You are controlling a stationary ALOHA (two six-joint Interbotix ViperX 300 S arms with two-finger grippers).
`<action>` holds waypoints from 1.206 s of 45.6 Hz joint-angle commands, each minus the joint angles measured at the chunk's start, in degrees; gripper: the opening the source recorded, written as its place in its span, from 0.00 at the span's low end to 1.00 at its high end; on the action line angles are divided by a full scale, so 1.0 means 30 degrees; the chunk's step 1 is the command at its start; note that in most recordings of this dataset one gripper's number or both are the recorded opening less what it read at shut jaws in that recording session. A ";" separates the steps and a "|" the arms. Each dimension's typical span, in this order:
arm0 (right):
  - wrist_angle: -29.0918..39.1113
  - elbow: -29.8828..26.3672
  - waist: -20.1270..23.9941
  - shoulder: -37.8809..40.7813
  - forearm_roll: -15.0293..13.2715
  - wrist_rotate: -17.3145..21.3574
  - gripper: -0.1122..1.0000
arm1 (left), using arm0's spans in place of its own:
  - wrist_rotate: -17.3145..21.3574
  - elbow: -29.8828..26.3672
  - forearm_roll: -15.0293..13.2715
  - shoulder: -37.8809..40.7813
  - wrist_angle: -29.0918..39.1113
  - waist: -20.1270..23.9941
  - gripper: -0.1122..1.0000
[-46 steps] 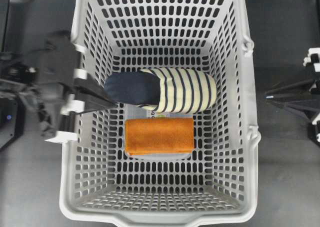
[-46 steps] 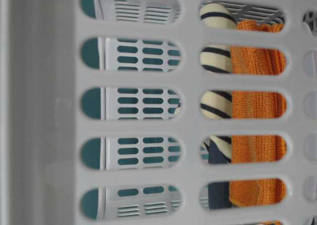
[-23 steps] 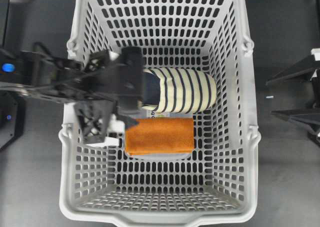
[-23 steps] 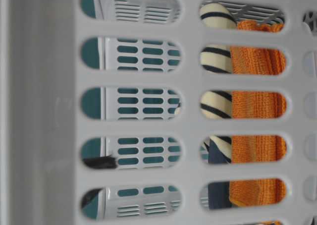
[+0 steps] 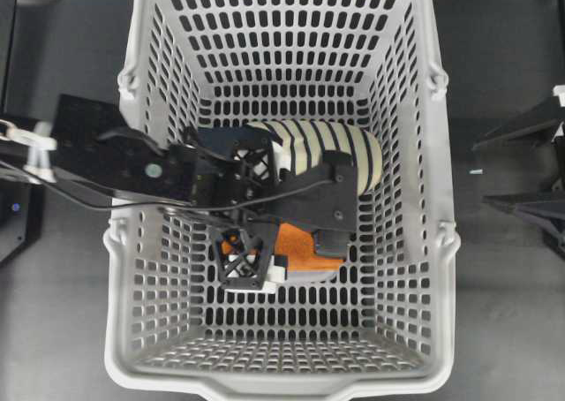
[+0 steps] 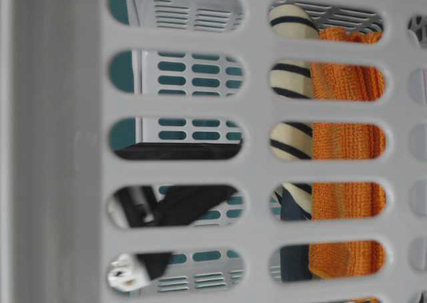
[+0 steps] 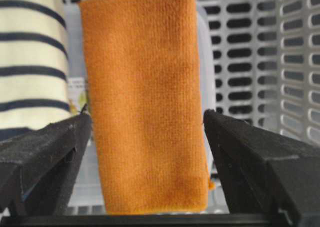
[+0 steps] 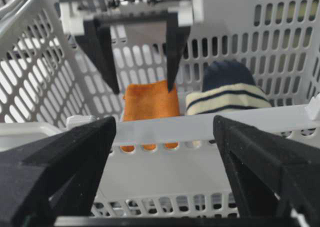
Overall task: Pick up the orange cloth from the shopping basket with the left arm.
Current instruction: 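Lower the open left gripper onto the orange cloth's near edge, then close the left gripper on the orange cloth and lift it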
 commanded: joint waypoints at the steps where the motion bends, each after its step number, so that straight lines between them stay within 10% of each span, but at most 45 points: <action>1: -0.0088 -0.0381 0.0029 0.0117 0.0059 0.0029 0.77 | -0.0059 -0.0322 0.0059 0.0293 0.0029 0.0029 0.89; 29: 0.0264 -0.0322 0.0029 0.0117 0.0059 0.0029 0.77 | -0.0762 0.0527 0.0059 0.1875 0.0000 0.0088 0.85; 44: 0.0264 -0.0322 0.0059 0.0117 0.0059 0.0029 0.77 | -0.0469 0.0117 0.0029 0.1055 0.0146 0.0117 0.25; 55: 0.0264 -0.0322 0.0029 0.0117 0.0059 0.0029 0.77 | -0.0469 -0.2344 0.0059 0.0000 0.2432 0.0176 0.22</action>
